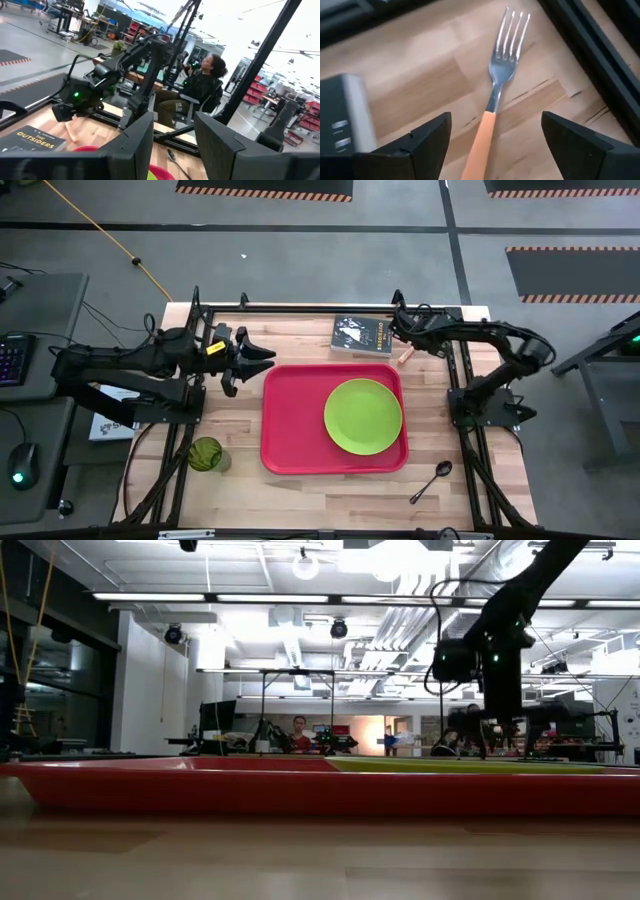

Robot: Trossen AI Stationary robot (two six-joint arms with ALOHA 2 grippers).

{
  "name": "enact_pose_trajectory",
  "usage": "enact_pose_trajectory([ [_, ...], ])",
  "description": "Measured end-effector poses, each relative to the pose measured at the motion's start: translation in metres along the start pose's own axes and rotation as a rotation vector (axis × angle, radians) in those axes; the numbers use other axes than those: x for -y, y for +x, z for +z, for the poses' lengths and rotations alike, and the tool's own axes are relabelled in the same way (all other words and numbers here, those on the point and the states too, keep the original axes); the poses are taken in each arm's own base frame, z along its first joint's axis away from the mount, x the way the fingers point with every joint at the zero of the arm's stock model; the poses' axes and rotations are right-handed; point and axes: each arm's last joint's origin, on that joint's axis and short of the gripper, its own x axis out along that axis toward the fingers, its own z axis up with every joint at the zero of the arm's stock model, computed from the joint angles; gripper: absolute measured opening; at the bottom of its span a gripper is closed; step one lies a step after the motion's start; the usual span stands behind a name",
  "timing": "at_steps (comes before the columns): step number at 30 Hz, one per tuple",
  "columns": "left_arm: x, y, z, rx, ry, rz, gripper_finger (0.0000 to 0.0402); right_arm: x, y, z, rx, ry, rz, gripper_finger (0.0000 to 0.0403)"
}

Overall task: Pick and place plate/cup/fork/spoon on tray
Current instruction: Put the orange fork on the red serving tray to the left of the green plate

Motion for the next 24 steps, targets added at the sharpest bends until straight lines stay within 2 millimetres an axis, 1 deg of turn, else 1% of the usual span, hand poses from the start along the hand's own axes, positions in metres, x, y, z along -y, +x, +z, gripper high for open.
enact_pose_trajectory([
  [5,0.0,0.0,0.0,0.001,0.0,0.001,0.0131,-0.005,0.018,-0.008,-0.045,0.025,-0.045,0.0286],
  [10,0.0,0.0,0.0,0.002,0.0,0.003,0.0131,-0.01,0.026,-0.012,-0.047,0.037,-0.041,0.0244],
  [14,0.0,0.0,0.0,0.002,0.0,0.003,0.0131,-0.011,0.029,-0.014,-0.05,0.038,-0.044,0.018],
  [20,0.0,0.0,0.0,0.003,0.0,0.003,0.0131,-0.012,0.029,-0.014,-0.052,-0.042,-0.035,0.0045],
  [21,0.0,0.0,0.0,0.004,0.0,0.006,0.0131,-0.012,0.029,-0.014,-0.053,-0.062,-0.035,0.0028],
  [22,0.0,0.0,0.0,0.006,0.0,0.012,0.0131,-0.012,0.028,-0.014,-0.055,-0.086,-0.034,0.002],
  [24,-0.001,0.0,0.0,0.012,0.0,0.025,0.0131,-0.011,0.026,-0.012,-0.055,-0.123,-0.028,0.0023],
])
